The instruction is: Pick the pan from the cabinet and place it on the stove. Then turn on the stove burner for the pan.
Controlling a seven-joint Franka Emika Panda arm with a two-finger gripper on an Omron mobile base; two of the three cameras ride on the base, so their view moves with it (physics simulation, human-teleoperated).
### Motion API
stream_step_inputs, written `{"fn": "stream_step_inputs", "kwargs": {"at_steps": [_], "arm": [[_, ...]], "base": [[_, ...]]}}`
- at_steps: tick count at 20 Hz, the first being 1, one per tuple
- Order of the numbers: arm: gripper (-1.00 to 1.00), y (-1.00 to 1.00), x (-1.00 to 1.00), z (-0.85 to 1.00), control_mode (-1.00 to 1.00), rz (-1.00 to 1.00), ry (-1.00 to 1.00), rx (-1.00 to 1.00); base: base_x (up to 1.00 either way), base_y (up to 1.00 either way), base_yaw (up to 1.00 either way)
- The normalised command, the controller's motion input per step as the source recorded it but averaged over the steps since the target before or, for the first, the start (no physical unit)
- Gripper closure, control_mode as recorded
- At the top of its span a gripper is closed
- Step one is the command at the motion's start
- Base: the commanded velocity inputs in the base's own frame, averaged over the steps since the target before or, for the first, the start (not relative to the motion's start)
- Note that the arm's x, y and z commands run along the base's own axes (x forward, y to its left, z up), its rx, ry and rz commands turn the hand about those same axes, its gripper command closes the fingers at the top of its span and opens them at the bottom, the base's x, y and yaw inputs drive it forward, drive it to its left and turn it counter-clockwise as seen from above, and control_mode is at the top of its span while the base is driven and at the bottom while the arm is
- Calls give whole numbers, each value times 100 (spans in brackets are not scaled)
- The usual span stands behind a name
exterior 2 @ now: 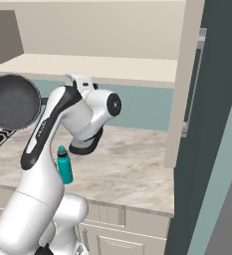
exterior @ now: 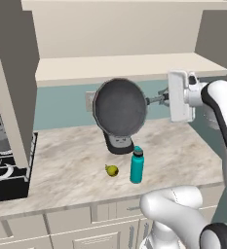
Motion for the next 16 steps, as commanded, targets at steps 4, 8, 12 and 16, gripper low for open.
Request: {"fn": "stream_step_inputs", "kwargs": {"at_steps": [4,8,12,16], "arm": [[100,3,0,-6,-100,0,1,0],[100,0,-3,-5,-100,0,0,0],[100,0,-21,-32,-100,0,0,0],[100,0,-37,-44,-100,0,0,0]], "base": [[0,0,0],[0,0,0],[0,0,0],[0,0,0]]}}
